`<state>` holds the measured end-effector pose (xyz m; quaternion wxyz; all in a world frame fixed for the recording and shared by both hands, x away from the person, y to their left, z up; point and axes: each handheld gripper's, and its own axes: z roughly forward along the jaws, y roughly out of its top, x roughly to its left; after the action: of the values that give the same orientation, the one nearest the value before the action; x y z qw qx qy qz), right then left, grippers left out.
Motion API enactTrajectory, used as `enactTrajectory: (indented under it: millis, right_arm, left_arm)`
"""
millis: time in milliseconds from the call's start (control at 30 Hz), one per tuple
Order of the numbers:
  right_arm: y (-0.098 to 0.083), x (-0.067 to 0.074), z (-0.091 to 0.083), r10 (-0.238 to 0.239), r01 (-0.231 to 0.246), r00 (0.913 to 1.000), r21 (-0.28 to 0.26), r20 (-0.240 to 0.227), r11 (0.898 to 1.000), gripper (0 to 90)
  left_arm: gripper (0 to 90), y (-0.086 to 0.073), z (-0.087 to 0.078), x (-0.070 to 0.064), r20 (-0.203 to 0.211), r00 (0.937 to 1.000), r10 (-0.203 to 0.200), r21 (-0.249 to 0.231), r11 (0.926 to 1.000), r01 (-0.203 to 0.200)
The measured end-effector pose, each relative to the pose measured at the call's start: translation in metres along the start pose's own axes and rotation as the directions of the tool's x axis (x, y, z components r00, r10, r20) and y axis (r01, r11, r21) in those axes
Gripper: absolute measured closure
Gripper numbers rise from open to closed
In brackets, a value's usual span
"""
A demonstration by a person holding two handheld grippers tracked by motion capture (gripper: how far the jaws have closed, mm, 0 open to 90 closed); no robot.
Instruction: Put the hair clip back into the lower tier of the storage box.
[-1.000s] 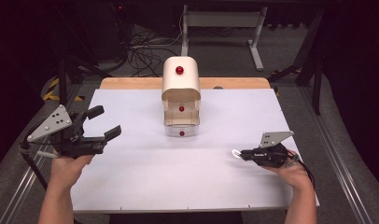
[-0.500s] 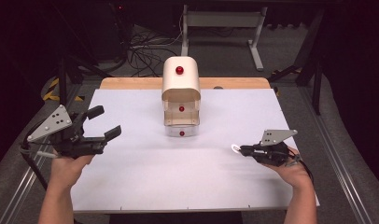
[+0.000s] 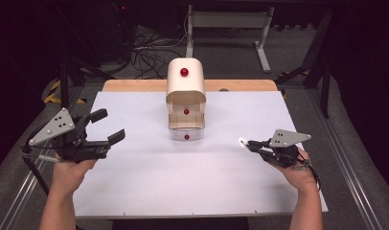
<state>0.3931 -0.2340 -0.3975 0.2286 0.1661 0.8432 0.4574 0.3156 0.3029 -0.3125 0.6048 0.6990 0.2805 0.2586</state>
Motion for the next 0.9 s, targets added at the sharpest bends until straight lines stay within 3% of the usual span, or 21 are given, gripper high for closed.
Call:
enactTrajectory:
  millis: [500, 900]
  right_arm:
    - [0.013, 0.007, -0.001, -0.036, 0.038, 0.9967, -0.019, 0.073, 0.999, 83.2]
    - [0.022, 0.012, 0.000, -0.059, 0.063, 0.9942, -0.041, 0.090, 0.997, 83.2]
  left_arm:
    - [12.1, 0.000, 0.000, 0.000, 0.014, 0.9999, -0.005, -0.003, 1.0000, 0.005]
    - [12.0, 0.000, 0.000, 0.000, 0.023, 0.9997, -0.009, -0.006, 0.9999, 0.009]
